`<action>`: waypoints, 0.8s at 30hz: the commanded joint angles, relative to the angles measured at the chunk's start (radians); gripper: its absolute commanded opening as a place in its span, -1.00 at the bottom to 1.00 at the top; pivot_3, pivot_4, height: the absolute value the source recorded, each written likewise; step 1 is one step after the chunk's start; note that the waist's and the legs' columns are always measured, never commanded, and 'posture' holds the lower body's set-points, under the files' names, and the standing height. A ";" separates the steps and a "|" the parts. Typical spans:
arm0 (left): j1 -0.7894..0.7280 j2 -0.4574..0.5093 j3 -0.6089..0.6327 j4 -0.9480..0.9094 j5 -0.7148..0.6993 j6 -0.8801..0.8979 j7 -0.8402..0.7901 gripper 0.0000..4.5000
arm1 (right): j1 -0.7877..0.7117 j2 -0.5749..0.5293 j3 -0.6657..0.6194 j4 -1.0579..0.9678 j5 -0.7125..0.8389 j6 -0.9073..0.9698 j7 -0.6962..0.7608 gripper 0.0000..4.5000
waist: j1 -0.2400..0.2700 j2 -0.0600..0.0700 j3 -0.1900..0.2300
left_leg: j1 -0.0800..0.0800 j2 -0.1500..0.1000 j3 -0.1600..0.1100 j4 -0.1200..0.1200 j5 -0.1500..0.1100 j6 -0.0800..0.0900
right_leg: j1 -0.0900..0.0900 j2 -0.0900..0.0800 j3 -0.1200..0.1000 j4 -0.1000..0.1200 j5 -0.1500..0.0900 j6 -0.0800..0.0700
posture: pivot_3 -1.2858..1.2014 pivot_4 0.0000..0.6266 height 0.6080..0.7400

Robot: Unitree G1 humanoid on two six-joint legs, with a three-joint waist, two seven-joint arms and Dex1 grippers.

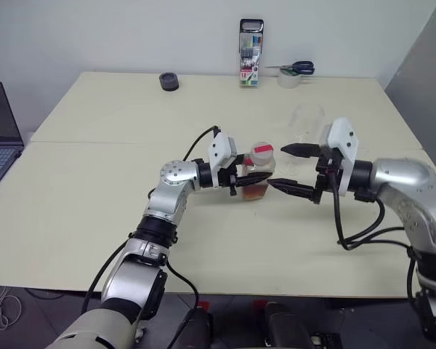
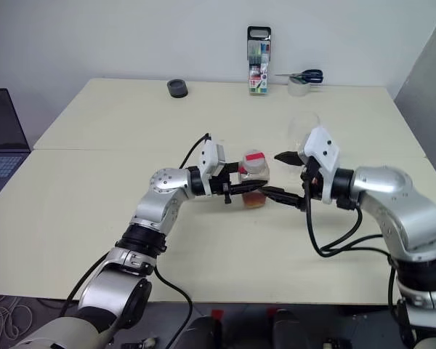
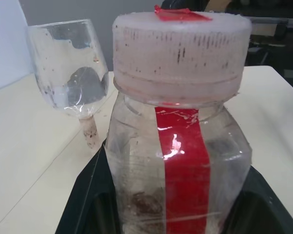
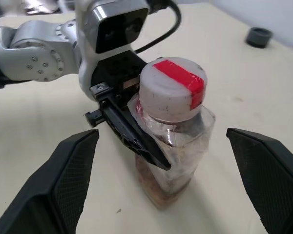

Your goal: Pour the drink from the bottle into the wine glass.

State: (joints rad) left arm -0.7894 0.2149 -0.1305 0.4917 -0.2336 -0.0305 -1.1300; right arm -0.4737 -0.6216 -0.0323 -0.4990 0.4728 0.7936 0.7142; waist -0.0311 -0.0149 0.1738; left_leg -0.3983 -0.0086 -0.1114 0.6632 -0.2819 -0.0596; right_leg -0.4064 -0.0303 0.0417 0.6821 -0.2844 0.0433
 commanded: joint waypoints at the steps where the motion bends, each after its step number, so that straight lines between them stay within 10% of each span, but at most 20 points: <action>1: -0.024 -0.014 0.001 -0.024 -0.007 -0.023 0.001 -0.20 | 0.046 0.114 -0.014 -0.154 -0.065 0.028 -0.244 1.00 | -0.003 0.000 0.000 | 0.000 0.000 0.000 0.000 0.000 0.000 | 0.000 0.000 0.000 0.000 0.000 0.000 | 0.03 -0.52 1.00; 11: -0.044 -0.034 -0.007 0.006 -0.006 -0.023 -0.006 -0.20 | 0.079 0.385 0.135 -0.263 -0.166 0.067 -0.539 1.00 | -0.005 0.001 0.000 | 0.000 0.001 0.000 0.000 0.002 -0.004 | 0.000 0.002 0.001 0.001 0.000 0.000 | 0.03 -0.52 1.00; 24: -0.037 -0.030 -0.007 0.003 -0.002 -0.022 -0.005 -0.20 | 0.134 0.481 0.178 -0.220 -0.291 -0.059 -0.652 1.00 | -0.011 0.001 0.000 | 0.001 0.001 0.000 -0.001 0.002 -0.004 | 0.000 0.002 0.000 0.001 0.000 0.000 | 0.03 -0.52 1.00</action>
State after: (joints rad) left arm -0.7997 0.1849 -0.1421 0.5204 -0.2301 -0.0305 -1.1311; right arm -0.3377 -0.1515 0.1417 -0.6895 0.1947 0.7780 0.0741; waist -0.0425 -0.0141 0.1734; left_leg -0.3975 -0.0080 -0.1114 0.6626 -0.2799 -0.0631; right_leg -0.4069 -0.0285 0.0421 0.6830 -0.2845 0.0433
